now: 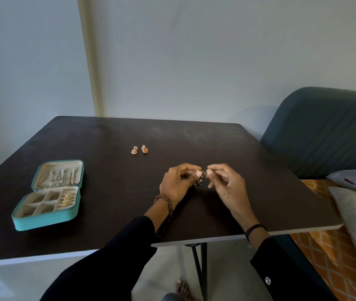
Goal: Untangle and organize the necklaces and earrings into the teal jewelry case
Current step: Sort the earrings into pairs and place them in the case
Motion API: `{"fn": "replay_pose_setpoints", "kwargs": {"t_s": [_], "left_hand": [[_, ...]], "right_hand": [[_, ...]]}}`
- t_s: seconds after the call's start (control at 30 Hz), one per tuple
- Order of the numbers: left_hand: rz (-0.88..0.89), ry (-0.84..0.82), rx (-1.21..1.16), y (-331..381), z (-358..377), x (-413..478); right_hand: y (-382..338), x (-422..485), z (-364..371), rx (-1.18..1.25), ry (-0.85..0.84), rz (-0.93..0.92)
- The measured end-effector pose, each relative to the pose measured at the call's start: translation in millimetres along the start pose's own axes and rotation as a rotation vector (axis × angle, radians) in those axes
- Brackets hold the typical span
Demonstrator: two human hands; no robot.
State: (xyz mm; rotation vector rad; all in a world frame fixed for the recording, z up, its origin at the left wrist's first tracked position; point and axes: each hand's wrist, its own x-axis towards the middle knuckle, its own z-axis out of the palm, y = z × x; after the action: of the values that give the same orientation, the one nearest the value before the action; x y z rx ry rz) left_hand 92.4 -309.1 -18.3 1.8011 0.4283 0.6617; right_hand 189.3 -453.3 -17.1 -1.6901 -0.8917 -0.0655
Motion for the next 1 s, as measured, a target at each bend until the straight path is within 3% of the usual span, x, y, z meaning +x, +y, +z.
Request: {"fn": "replay_pose_setpoints", "kwargs": {"t_s": [0.17, 0.33, 0.67, 1.0], "left_hand": [[0.003, 0.021, -0.016, 0, -2, -1], [0.019, 0.017, -0.044, 1, -5, -3], [0.014, 0.033, -0.058, 1, -4, -2], [-0.007, 0.054, -0.068, 3, -4, -3]], "right_hand": [[23, 13, -9, 0.092, 0.265, 0.184], [32, 22, -9, -0.062, 0.409, 0.257], [40, 32, -4, -0.412, 0.091, 0.198], [44, 34, -1, -0.538, 0.048, 0.218]]}}
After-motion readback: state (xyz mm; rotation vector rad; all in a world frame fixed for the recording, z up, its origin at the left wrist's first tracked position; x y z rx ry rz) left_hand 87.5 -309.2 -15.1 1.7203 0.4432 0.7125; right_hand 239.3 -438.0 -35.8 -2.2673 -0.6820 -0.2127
